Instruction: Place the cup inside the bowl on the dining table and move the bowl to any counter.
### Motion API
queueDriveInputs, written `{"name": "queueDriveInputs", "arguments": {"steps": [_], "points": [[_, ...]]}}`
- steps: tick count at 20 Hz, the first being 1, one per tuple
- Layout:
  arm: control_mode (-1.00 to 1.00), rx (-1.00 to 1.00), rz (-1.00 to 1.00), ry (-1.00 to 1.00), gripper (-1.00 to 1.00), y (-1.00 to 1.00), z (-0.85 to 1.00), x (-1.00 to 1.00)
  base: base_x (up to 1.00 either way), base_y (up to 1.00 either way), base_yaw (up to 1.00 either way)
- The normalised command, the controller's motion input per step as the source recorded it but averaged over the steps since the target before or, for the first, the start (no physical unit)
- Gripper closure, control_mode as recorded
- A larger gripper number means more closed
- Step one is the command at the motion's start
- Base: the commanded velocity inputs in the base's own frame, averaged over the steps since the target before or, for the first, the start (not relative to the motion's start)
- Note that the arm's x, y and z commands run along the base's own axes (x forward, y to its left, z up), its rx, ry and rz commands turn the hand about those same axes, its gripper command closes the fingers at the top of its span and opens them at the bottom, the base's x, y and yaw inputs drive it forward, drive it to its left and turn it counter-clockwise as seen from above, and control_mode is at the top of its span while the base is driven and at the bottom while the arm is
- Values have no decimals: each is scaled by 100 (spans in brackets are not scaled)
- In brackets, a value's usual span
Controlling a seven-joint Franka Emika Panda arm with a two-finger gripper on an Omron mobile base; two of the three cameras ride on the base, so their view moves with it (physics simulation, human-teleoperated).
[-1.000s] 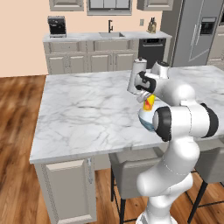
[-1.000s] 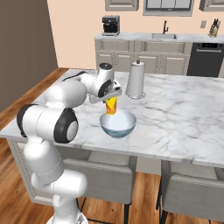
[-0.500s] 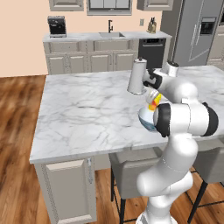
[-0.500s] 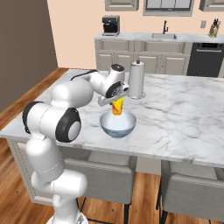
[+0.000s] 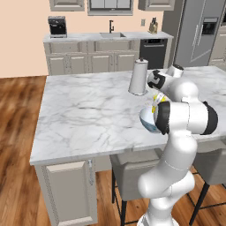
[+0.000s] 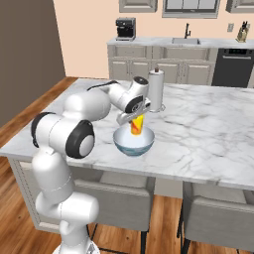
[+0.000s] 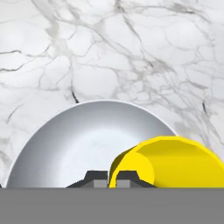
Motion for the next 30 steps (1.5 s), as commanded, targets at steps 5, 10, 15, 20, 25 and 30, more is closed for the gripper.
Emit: {"name": "queueDriveInputs", "arguments": {"steps": [5,10,15,20,25,30], "points": [[-100,0,5,2,100,-6,-17,0,0,0,0],[-100,0,0,3,100,0,-23,0,0,0,0],[-100,0,0,3,100,0,-21,0,0,0,0],[-100,0,-1,0,100,0,-13,3,0,0,0],[-100,0,-3,0,100,0,-13,10,0,0,0],[-100,0,-2,0,100,0,-20,5,0,0,0]]}}
